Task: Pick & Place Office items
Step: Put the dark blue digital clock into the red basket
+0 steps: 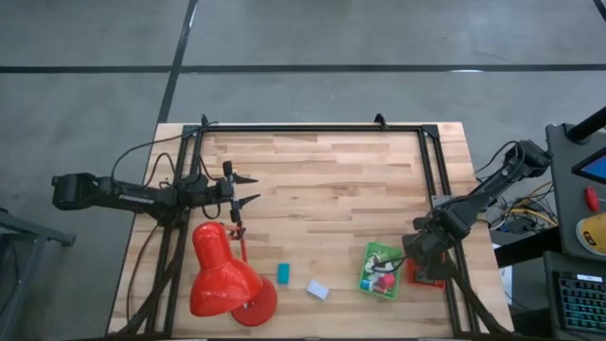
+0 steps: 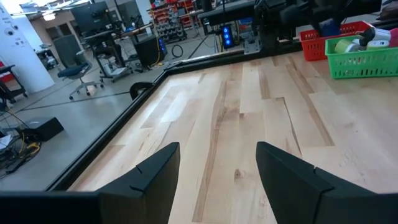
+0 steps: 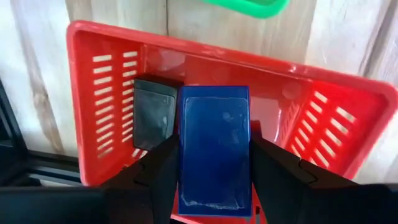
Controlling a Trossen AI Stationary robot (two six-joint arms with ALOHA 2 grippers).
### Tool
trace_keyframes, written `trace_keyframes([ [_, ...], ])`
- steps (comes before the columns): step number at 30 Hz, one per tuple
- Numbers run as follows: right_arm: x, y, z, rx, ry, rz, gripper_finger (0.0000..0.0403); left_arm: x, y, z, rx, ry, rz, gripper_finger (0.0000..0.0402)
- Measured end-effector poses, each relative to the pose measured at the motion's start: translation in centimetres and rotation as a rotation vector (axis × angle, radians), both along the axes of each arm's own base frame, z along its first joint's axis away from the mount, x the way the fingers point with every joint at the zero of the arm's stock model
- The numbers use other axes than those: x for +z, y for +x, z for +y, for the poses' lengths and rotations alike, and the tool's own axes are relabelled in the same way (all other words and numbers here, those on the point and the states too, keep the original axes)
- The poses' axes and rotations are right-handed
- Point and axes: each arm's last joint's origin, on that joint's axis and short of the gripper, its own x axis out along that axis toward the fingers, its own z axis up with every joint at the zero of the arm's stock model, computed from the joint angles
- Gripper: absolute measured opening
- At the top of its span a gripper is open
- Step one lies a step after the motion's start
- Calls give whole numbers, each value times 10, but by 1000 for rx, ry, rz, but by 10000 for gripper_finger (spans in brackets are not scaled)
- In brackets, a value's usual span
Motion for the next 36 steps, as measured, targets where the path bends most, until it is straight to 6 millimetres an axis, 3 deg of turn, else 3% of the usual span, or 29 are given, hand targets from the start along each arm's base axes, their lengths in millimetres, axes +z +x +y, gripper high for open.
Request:
trace_keyframes([
  [36,-8,3,2,-4,-20,26,178,0,0,0,0,0,0,218],
])
